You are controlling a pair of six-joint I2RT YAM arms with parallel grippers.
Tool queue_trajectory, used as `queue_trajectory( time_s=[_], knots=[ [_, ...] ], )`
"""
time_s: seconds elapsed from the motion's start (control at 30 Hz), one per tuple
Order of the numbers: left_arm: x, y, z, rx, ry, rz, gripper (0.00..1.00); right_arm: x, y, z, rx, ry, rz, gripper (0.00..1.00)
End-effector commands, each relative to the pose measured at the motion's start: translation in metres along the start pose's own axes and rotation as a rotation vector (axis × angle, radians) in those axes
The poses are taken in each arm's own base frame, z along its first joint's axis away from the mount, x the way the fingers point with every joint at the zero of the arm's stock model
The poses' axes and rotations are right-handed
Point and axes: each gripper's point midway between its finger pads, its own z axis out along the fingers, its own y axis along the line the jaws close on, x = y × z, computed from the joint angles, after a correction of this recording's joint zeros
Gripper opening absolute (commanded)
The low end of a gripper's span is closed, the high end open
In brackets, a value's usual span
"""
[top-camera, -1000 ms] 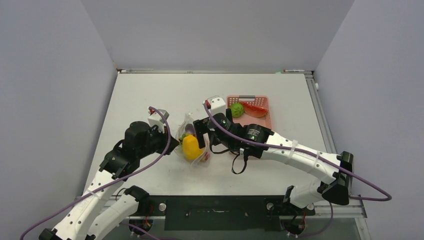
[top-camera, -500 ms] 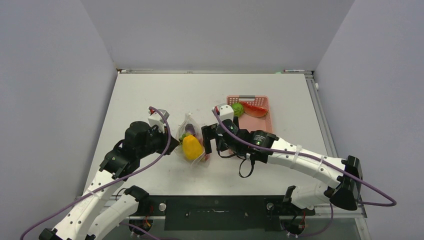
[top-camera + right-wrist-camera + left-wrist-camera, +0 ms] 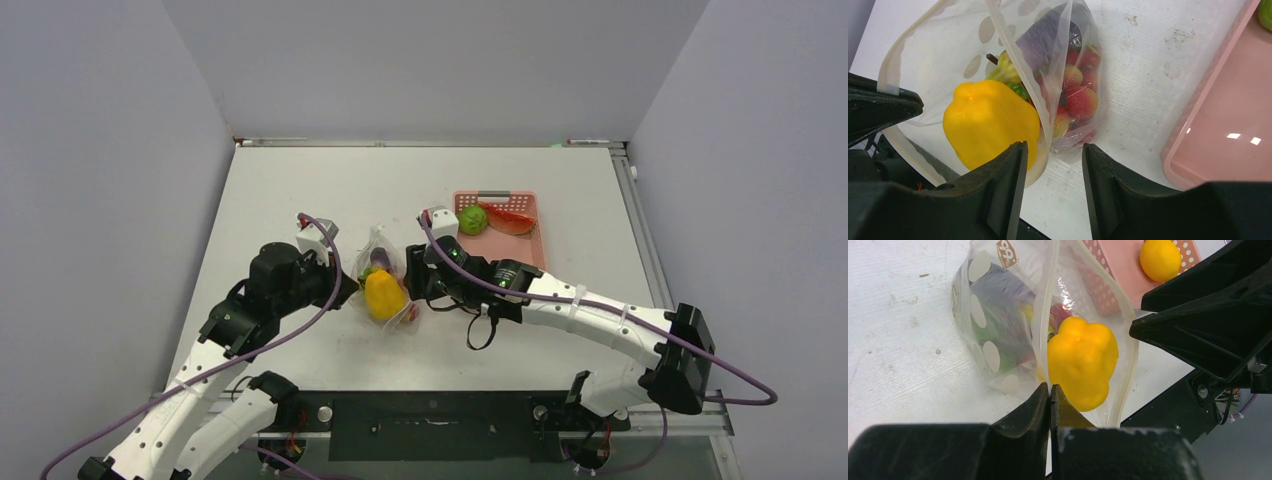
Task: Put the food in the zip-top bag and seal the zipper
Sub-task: Adjust the zipper food storage bag at the center of the board.
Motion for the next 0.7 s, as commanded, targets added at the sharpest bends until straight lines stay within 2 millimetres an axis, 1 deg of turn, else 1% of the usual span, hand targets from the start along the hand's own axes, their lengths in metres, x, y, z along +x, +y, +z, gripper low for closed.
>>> queue_trajectory(
  time_s=[0.0, 0.13, 0.3, 0.43, 0.5, 0.53, 0.57, 0.67],
  knots=[
    [-0.015, -0.008, -0.002, 0.036, -0.055, 0.015, 0.0, -0.006, 0.007, 0.008, -0.029, -0.026, 0.038, 0.42],
    [-0.015, -0.008, -0.002, 0.036, -0.056, 0.015, 0.0, -0.002, 0.008, 0.014, -0.025, -0.014, 0.043, 0.38],
    [-0.015, -0.009, -0.002, 0.037, -0.057, 0.016, 0.0, 0.008, 0.005, 0.022, -0.01, 0.01, 0.045, 0.26],
    [-0.015, -0.009, -0.003, 0.037, -0.058, 0.016, 0.0, 0.01, 0.007, 0.023, -0.01, 0.016, 0.041, 0.21],
    [-0.016, -0.009, -0.003, 0.038, -0.061, 0.016, 0.0, 0.01, 0.008, 0.022, -0.012, 0.017, 0.037, 0.14],
    [-0.016, -0.009, -0.003, 0.038, -0.061, 0.016, 0.0, 0.009, 0.009, 0.021, -0.015, 0.016, 0.036, 0.08],
    [-0.016, -0.009, -0.003, 0.038, -0.061, 0.017, 0.0, 0.009, 0.011, 0.02, -0.016, 0.016, 0.034, 0.06],
    [-0.016, -0.01, -0.004, 0.041, -0.065, 0.017, 0.0, 0.001, 0.014, 0.014, -0.022, 0.003, 0.028, 0.05]
  ],
)
